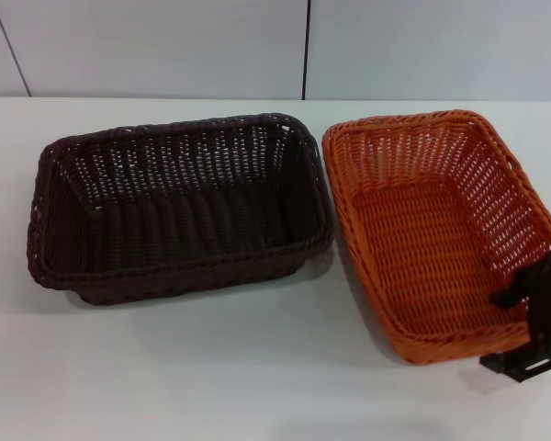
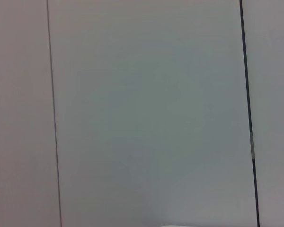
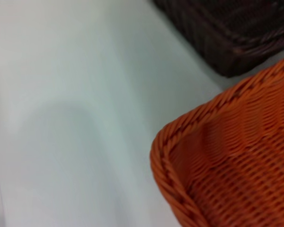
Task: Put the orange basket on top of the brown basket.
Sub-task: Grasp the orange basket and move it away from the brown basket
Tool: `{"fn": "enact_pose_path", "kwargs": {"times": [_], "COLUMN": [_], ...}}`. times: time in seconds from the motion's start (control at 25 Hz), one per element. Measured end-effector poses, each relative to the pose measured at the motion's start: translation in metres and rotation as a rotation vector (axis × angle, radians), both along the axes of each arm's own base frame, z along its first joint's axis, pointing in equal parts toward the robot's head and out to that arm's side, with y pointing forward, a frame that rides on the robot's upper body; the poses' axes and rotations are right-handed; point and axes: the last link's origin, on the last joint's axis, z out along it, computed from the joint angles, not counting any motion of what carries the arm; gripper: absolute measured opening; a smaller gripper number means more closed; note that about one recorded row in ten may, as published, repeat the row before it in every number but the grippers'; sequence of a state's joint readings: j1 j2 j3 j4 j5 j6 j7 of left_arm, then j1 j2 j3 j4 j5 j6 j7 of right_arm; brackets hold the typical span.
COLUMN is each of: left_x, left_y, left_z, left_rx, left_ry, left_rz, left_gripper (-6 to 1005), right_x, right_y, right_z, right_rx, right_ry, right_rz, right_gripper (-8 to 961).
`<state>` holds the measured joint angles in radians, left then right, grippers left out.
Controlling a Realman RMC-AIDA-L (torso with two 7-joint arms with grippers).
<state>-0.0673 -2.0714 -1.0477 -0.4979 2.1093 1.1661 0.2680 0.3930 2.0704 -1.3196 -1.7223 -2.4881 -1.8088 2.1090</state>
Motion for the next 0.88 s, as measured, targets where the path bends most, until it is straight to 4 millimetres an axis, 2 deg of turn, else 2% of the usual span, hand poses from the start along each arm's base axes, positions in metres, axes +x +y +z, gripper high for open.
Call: {"fn": "enact_pose_path", "kwargs": {"times": [0.12, 0.28, 0.4, 0.84, 0.88], "left_x": [0.001, 0.0, 0.0, -0.005, -0.005], "left_y": [0.0, 0.001, 0.001, -0.002, -0.001], "left_z": [-0.001, -0.001, 0.0, 0.0, 0.001], "left_rx": [-0.003, -0.006, -0.007, -0.015, -0.018], "left_ry": [0.0, 0.003, 0.005, 0.018, 0.023], "left_rz": [-0.003, -0.003, -0.003, 0.01, 0.011], "left_gripper": [766, 766, 766, 766, 766], "right_x": [0.008, 0.012, 0.008, -0.012, -0.013], "right_y": [0.004, 0.008, 0.009, 0.013, 0.013], "right_z": [-0.021, -0.033, -0.039, -0.039, -0.038], "right_rx": [-0.041, -0.034, -0.014, 0.07, 0.085], "right_ry": [-0.032, -0.089, -0.109, -0.107, -0.104], "right_rz": [-0.012, 0.006, 0.036, 0.066, 0.059], "right_gripper": [732, 731, 730, 252, 243]}}
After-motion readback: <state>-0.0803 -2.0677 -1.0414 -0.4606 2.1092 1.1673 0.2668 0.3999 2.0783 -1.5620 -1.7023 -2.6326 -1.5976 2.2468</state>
